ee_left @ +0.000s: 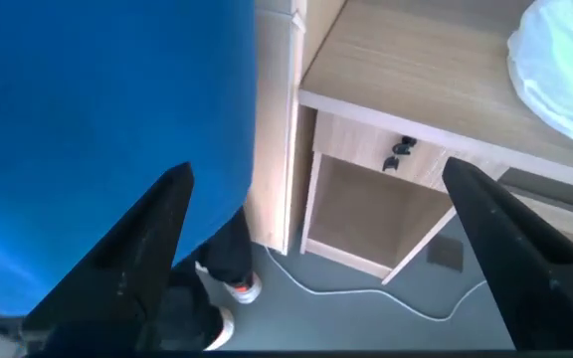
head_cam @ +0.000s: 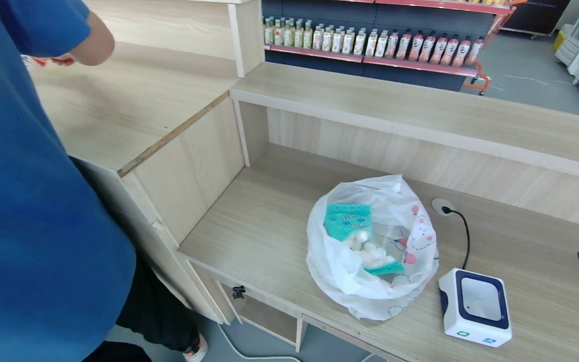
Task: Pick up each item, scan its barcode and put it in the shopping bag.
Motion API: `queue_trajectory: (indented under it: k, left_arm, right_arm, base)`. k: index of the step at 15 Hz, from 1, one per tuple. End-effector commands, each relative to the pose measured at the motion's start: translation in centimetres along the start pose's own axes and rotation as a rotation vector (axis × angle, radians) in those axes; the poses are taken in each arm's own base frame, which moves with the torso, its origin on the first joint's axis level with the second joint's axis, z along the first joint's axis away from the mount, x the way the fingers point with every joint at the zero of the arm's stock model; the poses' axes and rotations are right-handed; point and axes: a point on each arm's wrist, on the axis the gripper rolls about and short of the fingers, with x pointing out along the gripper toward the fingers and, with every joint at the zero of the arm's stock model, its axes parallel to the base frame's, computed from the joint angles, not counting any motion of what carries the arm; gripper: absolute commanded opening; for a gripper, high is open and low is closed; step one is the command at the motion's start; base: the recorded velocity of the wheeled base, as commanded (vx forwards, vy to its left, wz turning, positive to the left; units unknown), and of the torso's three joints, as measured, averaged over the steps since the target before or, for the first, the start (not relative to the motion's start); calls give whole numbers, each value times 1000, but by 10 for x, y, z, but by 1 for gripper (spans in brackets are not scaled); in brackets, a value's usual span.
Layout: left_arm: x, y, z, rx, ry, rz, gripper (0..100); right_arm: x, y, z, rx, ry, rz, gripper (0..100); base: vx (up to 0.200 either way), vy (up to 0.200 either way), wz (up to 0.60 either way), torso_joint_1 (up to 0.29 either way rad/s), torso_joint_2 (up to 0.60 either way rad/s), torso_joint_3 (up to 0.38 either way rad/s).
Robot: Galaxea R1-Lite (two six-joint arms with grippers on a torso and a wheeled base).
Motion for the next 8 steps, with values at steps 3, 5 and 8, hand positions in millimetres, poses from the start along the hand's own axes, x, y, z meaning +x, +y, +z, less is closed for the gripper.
queue_trajectory:
  k: [3,5,8]
  left_arm:
    - [0,0,0,0,1,1,100]
    - [0,0,0,0,1,1,100]
    - [0,0,0,0,1,1,100]
  right_arm:
    - [-58,28,1,-55,32,-347,100]
    - [-58,30,-5,-34,68,-391,100]
    - [-52,47,-29,3,42,-461,100]
  base:
    - [0,0,-600,5,2,-1]
    - [0,0,-600,5,0,0]
    - [0,0,-600,5,7,2]
